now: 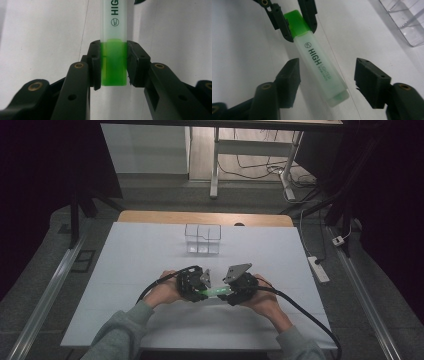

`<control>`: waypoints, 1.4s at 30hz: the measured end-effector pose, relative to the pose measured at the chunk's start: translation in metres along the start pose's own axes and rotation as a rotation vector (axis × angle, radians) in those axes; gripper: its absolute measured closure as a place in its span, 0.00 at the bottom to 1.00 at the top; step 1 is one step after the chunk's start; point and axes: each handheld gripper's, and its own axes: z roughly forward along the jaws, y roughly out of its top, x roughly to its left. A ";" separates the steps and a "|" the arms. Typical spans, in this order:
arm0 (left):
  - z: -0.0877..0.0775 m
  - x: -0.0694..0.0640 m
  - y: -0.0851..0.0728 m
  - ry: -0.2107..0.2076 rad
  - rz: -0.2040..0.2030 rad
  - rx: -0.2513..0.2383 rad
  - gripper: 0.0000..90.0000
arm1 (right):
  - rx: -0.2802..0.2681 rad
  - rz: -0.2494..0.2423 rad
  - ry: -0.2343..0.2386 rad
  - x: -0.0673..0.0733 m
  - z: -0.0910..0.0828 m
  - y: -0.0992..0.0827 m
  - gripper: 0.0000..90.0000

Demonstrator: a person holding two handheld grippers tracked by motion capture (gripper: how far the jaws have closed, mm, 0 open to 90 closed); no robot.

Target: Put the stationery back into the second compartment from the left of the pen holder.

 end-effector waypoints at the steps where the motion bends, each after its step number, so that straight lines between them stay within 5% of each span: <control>1: 0.000 0.000 0.000 0.000 0.002 -0.001 0.74 | 0.000 0.000 0.000 0.000 0.000 0.000 0.44; 7: 0.000 -0.002 0.001 -0.002 0.003 -0.002 0.74 | 0.070 -0.059 0.037 0.002 0.006 0.005 0.54; 14: -0.001 -0.003 0.001 -0.023 0.018 -0.012 0.74 | 0.153 -0.154 0.021 0.009 0.015 0.004 0.65; 23: -0.006 -0.001 -0.002 -0.045 0.010 -0.045 0.72 | 0.149 -0.235 0.050 0.015 0.019 0.003 0.72; 27: -0.005 0.005 -0.006 -0.027 -0.081 -0.072 0.65 | 0.151 -0.232 0.040 0.015 0.019 0.004 0.73; 29: -0.005 0.008 -0.008 -0.008 -0.127 -0.093 0.48 | 0.139 -0.199 0.039 0.013 0.016 0.003 0.73; 32: -0.008 0.011 -0.012 0.021 -0.176 -0.139 0.38 | 0.120 -0.171 0.031 0.011 0.012 0.003 0.73; 39: -0.016 0.020 -0.033 0.024 -0.308 -0.264 0.32 | 0.074 -0.138 0.007 0.007 0.006 0.002 0.73; 42: -0.018 0.021 -0.041 0.030 -0.330 -0.291 0.31 | 0.060 -0.121 -0.009 0.005 0.004 0.001 0.73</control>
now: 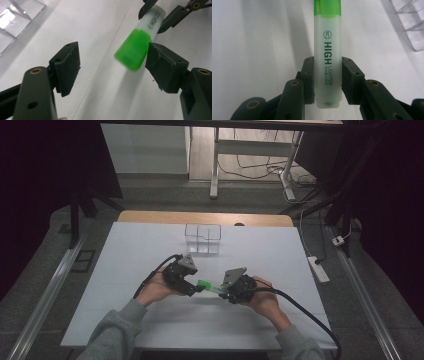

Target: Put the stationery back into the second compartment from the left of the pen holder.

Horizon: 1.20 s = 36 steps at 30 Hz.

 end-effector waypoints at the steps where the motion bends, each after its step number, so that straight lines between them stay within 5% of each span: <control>1: -0.001 0.001 -0.002 0.001 -0.007 -0.011 0.31 | -0.009 0.004 -0.003 -0.001 -0.001 0.000 0.73; 9: -0.009 0.005 -0.012 0.013 -0.056 -0.073 0.30 | -0.117 0.081 -0.027 -0.008 -0.012 -0.007 0.73; 20: -0.010 0.007 -0.018 -0.004 -0.074 -0.126 0.32 | -0.198 0.153 -0.040 -0.012 -0.019 -0.009 0.73; 28: -0.011 0.008 -0.019 -0.018 -0.086 -0.160 0.31 | -0.241 0.174 -0.060 -0.014 -0.022 -0.011 0.73; 36: -0.013 0.008 -0.017 -0.068 -0.112 -0.255 0.31 | -0.256 0.178 -0.061 -0.013 -0.021 -0.011 0.73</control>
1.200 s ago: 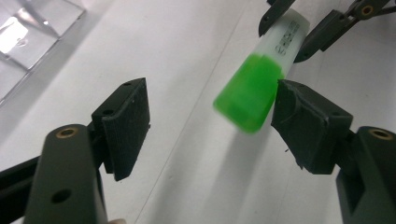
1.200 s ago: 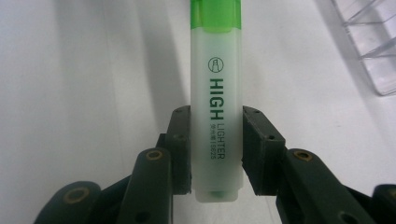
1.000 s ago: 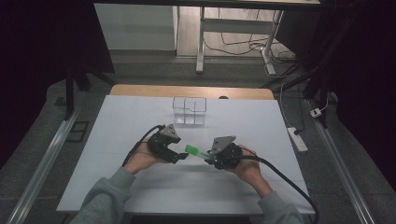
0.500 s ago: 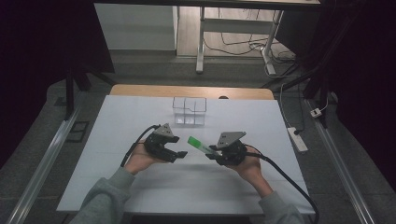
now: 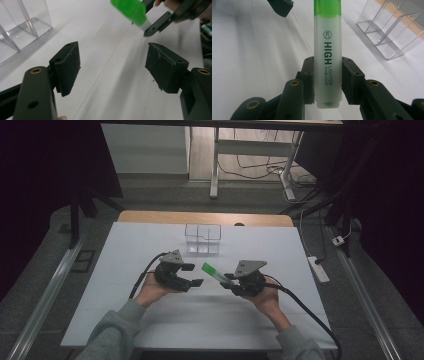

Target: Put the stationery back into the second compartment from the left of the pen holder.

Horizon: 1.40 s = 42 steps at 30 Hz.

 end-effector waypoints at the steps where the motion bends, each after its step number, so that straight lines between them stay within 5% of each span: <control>1: 0.000 0.000 0.000 -0.004 0.001 -0.008 0.31 | 0.000 0.000 0.000 0.000 0.000 0.000 0.73; 7: 0.000 -0.002 0.002 -0.024 0.001 -0.060 0.32 | -0.003 -0.004 0.003 0.001 0.001 0.000 0.73; 24: 0.014 -0.011 0.007 -0.036 0.041 -0.088 0.34 | -0.003 -0.022 0.018 0.005 0.009 -0.001 0.73; 29: 0.019 -0.013 0.007 -0.053 0.051 -0.095 0.46 | -0.004 -0.034 0.014 0.008 0.012 -0.001 0.73; 34: 0.022 -0.014 0.008 -0.025 0.040 -0.096 0.55 | 0.001 -0.049 0.001 0.010 0.013 -0.002 0.73; 37: 0.026 -0.014 0.007 -0.065 0.022 -0.078 0.63 | -0.007 -0.053 -0.009 0.012 0.015 -0.001 0.73; 42: 0.029 -0.019 0.010 -0.066 0.026 -0.088 0.70 | 0.013 -0.078 -0.031 0.014 0.016 -0.002 0.73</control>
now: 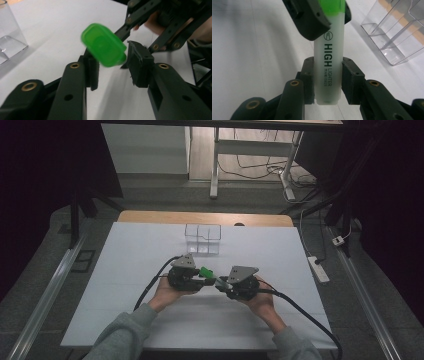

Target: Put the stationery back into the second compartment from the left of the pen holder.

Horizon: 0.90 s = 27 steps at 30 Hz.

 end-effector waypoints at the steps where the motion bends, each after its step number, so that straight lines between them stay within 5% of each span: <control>1: 0.000 0.000 0.001 -0.001 -0.011 -0.009 0.71 | 0.000 -0.003 -0.005 0.001 0.001 0.000 0.73; 7: -0.001 0.001 0.002 0.011 -0.067 -0.049 0.71 | 0.016 -0.037 -0.020 0.006 0.004 0.002 0.73; 12: -0.001 0.003 0.002 -0.024 -0.091 -0.036 0.75 | 0.028 -0.060 -0.027 0.008 0.006 0.002 0.73; 22: 0.002 -0.003 0.005 -0.018 -0.047 0.022 0.77 | 0.043 -0.035 0.005 0.008 0.010 -0.001 0.71; 27: -0.002 -0.002 0.006 0.002 -0.043 0.018 0.77 | 0.016 0.024 0.019 0.003 0.008 -0.001 0.66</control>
